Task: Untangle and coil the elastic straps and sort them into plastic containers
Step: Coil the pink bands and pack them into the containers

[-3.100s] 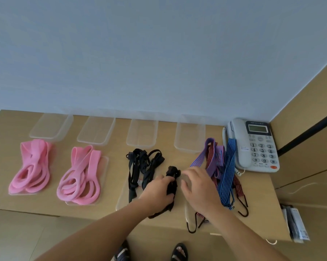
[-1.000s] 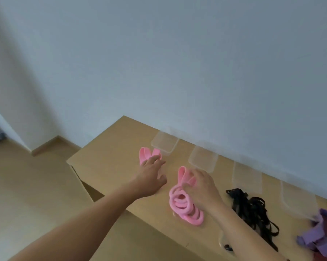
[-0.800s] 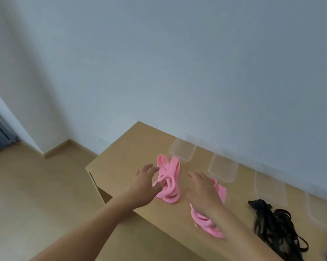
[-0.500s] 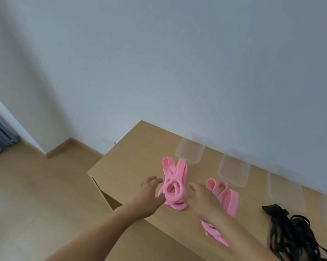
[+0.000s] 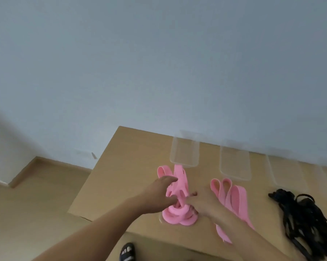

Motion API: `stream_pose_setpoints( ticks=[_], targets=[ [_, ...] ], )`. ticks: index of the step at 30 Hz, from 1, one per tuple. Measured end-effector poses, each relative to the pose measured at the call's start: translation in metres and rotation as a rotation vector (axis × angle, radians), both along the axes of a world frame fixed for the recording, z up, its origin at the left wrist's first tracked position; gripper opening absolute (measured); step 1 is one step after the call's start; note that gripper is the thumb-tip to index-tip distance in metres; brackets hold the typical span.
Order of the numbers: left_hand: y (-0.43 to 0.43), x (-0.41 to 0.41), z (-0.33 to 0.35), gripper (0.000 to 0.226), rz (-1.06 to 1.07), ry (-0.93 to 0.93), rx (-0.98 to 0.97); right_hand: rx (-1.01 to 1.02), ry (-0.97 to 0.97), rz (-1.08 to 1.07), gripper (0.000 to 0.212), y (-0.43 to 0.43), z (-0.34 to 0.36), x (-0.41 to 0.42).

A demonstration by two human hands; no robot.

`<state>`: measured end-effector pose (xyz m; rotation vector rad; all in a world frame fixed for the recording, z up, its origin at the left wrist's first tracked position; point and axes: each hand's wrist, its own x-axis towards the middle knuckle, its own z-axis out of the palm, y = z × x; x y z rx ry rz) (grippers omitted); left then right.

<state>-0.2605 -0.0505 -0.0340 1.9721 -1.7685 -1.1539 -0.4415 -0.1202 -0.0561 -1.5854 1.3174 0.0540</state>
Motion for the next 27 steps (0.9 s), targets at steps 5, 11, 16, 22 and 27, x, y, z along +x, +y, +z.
stream_pose_setpoints(
  ticks=[5,11,16,22,27],
  targets=[
    [-0.025,0.037,0.026,0.083,-0.239,0.153,0.004,0.093,-0.245,-0.190,0.007,0.004,0.055,0.017],
    [-0.035,0.068,0.060,0.080,-0.295,0.562,-0.003,0.355,-0.811,-0.606,0.013,0.002,0.106,0.043],
    [-0.040,0.059,0.087,0.042,-0.058,0.635,-0.236,0.168,-0.806,-0.623,0.019,0.010,0.134,0.051],
    [-0.041,0.042,0.111,0.025,0.045,0.700,-0.069,-0.683,-0.438,-0.298,0.022,0.012,0.157,0.034],
    [-0.039,0.030,0.119,0.029,0.055,0.725,-0.016,-0.564,-0.467,-0.176,0.036,-0.003,0.172,0.024]
  ],
)
